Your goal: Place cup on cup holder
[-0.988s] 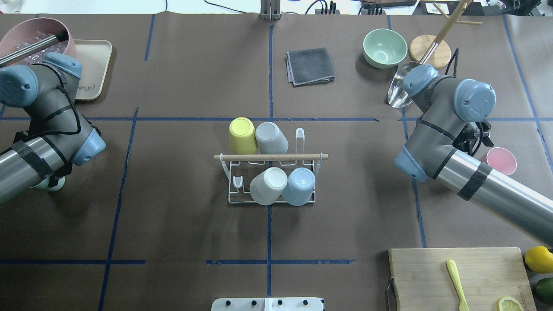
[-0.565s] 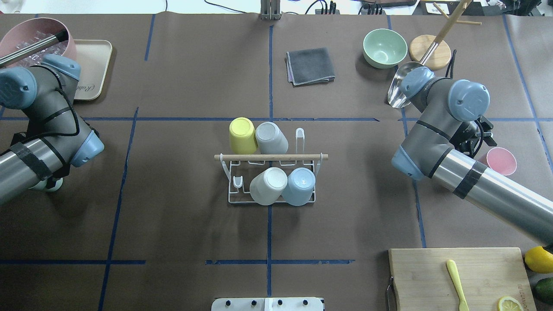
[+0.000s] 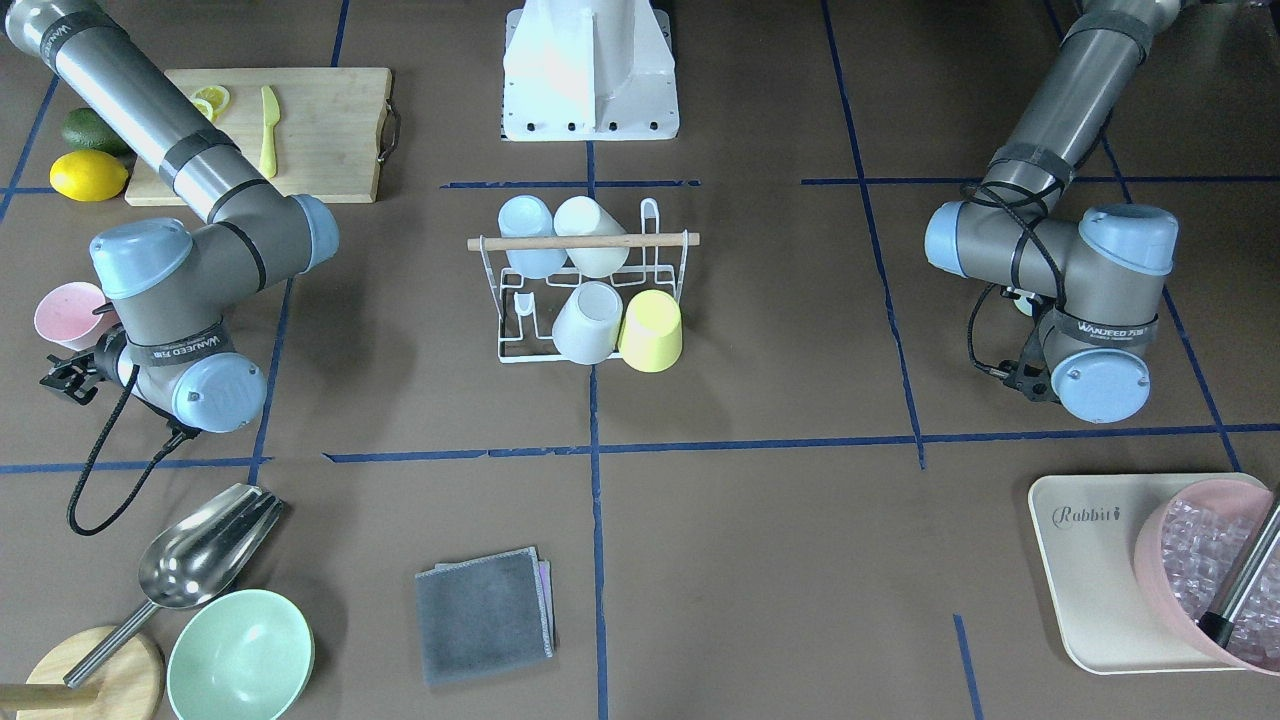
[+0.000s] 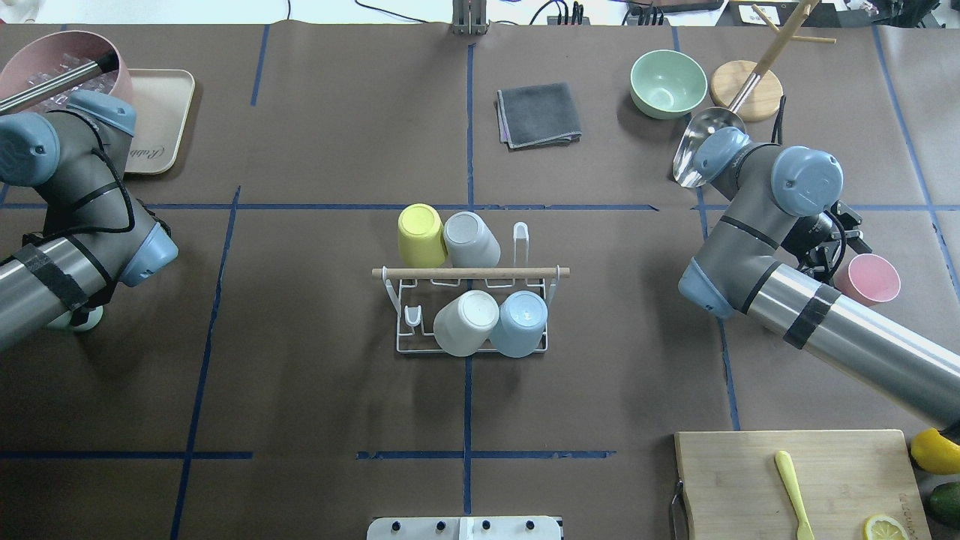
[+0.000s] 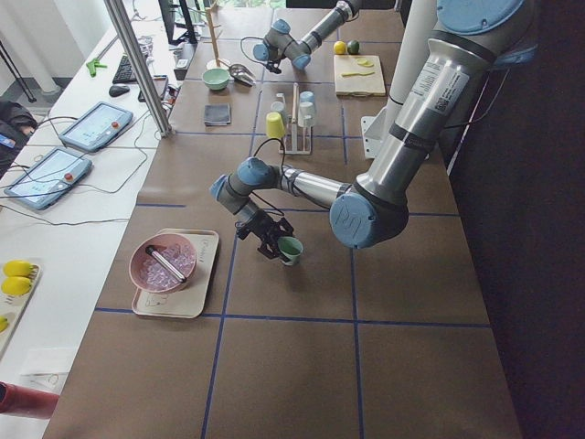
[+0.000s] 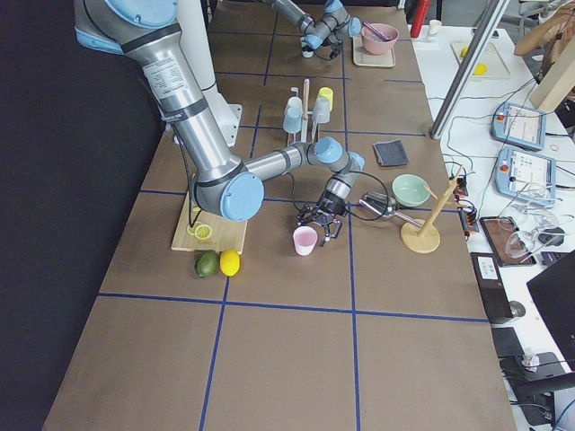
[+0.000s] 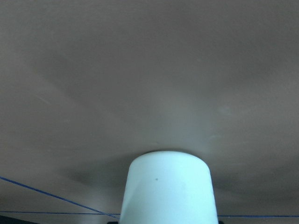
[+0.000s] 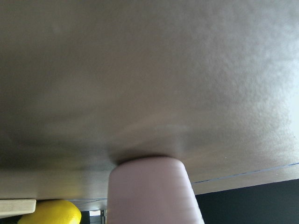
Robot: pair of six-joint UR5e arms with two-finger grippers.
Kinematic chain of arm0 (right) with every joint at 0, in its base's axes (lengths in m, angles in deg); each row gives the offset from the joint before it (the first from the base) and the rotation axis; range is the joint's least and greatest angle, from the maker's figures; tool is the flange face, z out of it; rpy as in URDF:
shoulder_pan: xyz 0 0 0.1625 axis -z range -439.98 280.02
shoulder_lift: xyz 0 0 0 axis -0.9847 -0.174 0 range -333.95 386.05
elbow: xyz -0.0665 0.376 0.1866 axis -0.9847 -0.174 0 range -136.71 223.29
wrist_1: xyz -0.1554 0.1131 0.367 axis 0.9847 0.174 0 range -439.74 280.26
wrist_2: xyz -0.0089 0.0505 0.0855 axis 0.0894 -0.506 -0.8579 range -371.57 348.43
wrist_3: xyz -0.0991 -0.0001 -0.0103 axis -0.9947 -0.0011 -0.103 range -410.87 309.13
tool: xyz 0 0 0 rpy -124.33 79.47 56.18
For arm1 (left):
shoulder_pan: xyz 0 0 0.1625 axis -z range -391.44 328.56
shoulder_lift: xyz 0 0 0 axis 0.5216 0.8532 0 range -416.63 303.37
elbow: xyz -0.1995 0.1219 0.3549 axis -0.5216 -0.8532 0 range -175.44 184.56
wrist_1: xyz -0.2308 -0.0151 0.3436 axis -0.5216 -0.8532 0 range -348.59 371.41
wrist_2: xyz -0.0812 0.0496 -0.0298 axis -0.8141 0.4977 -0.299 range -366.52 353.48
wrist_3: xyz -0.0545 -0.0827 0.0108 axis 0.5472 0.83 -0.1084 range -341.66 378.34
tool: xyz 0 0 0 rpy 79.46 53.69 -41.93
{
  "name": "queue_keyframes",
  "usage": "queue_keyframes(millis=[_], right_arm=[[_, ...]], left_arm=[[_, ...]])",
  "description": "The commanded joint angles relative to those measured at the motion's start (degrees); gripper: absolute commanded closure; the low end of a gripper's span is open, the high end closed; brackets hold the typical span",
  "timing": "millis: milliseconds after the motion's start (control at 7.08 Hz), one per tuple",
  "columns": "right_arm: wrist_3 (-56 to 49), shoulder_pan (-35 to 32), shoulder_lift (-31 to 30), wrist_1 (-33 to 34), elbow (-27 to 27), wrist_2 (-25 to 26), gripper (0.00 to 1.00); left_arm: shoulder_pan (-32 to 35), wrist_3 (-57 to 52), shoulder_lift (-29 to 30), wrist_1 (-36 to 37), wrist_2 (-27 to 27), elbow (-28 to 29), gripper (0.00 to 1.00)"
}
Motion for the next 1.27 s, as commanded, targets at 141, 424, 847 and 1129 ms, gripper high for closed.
queue_keyframes(millis=[141, 424, 847, 1129], right_arm=[[-2.8, 0.1, -0.4, 0.7, -0.4, 0.6, 0.00], [-3.4, 0.2, -0.3, 1.7, -0.3, 0.5, 0.00], [-3.4, 0.2, -0.6, 2.5, -0.3, 0.4, 0.00], [-3.6, 0.1, -0.8, 2.8, -0.3, 0.1, 0.00]], left_arm=[[4.4, -0.3, -0.1, 0.0, 0.0, -10.1, 0.94], [5.4, -0.1, 2.4, -0.3, 0.2, -18.0, 0.95], [5.5, 3.4, 5.4, -19.8, -2.2, -18.3, 0.95], [3.8, 4.2, 5.6, -38.4, -2.4, -18.7, 0.94]])
